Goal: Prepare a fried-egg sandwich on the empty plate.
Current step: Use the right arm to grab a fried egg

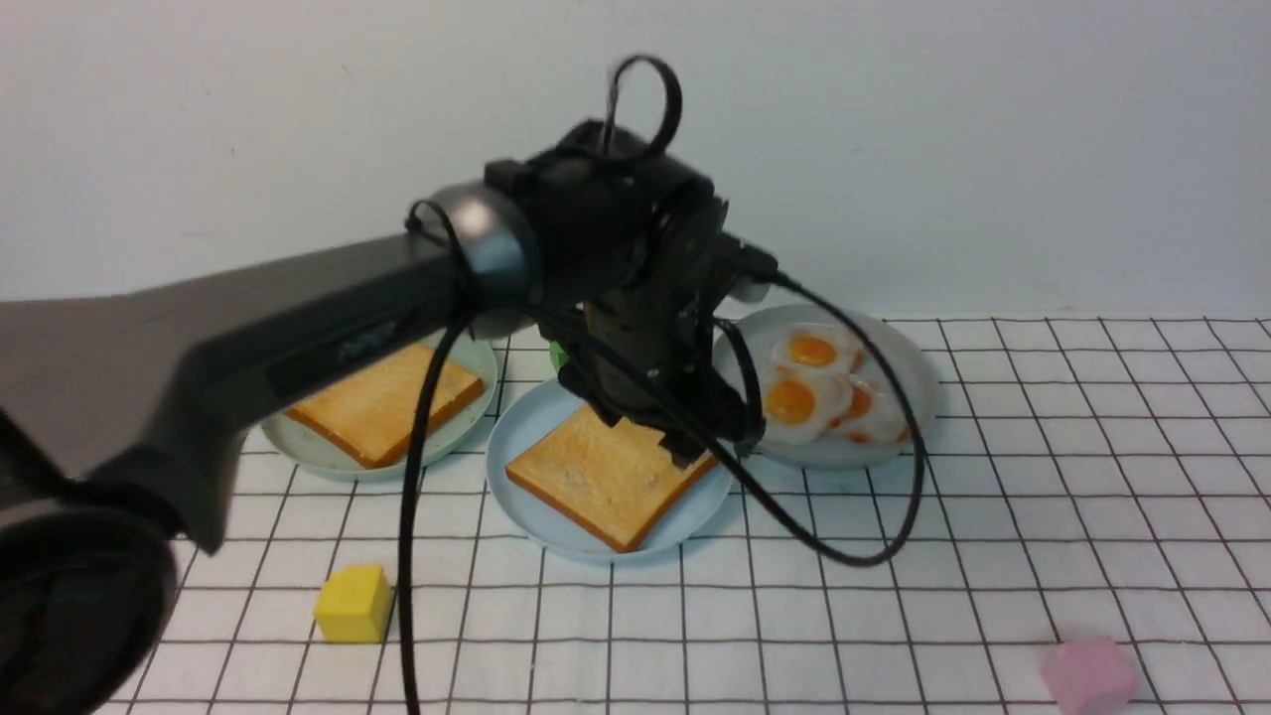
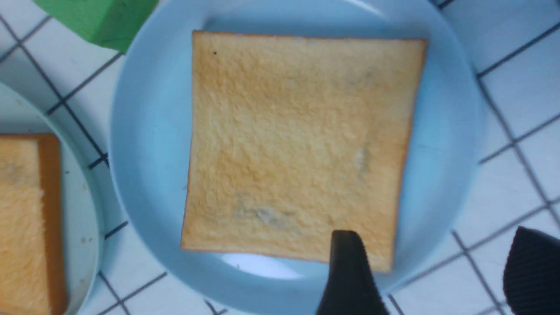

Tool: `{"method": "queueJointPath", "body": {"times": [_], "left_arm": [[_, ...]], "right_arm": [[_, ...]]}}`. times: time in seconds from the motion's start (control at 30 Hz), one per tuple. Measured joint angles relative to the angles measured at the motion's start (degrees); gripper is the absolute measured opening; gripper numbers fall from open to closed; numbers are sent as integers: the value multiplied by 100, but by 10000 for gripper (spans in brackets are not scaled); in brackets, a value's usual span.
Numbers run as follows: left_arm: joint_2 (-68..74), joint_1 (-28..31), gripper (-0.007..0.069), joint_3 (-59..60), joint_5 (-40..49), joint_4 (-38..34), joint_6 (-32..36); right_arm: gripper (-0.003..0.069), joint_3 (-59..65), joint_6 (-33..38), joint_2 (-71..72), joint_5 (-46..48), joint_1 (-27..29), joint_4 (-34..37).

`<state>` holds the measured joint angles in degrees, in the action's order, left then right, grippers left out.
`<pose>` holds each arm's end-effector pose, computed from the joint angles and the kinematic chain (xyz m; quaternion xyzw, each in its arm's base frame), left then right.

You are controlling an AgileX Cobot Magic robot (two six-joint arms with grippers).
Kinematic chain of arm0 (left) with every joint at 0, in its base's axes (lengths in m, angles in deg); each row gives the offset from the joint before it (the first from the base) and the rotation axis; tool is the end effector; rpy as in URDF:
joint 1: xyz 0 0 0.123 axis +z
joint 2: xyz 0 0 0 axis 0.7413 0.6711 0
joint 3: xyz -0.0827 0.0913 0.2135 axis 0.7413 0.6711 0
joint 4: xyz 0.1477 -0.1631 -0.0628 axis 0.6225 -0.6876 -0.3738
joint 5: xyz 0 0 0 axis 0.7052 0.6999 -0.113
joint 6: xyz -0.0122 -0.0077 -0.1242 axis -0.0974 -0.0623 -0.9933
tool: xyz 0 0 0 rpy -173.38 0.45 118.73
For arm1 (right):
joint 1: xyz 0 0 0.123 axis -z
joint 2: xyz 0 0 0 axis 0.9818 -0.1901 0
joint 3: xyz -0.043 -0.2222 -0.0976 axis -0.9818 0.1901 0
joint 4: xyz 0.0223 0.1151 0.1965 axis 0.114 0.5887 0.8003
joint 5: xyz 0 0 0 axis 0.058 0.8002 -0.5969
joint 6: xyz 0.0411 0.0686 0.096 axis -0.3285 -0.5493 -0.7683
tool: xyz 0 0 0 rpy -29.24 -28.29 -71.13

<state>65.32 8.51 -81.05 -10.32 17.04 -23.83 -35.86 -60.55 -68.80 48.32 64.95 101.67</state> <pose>0.3398 -0.2542 0.2114 0.2910 0.9288 -0.0096 0.2292 0.1137 0.0617 0.3228 -0.1639 0.8840 0.1688 0.4041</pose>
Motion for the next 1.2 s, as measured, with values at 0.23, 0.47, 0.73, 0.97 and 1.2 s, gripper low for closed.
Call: {"method": "queueJointPath", "body": {"times": [0.23,0.47,0.73,0.97,1.2], "left_arm": [[-2148,-538,20,129,789,-117,-401],[-4999,-644,-13,2433,-220,-644,-504],[-8176,-644,-13,5700,-2780,-688,-651],[-8587,-644,-13,6262,-3333,12,-1190],[-8587,-644,-13,6274,-3325,45,-1459]], "right_arm": [[64,-71,-35,-1388,-897,0,4],[83,-609,-46,-3371,-1604,0,11],[196,-1855,-58,-5515,-2110,0,132],[368,-3550,-148,-7285,-1987,57,-84],[424,-4799,-228,-8478,-1645,298,43]]}}
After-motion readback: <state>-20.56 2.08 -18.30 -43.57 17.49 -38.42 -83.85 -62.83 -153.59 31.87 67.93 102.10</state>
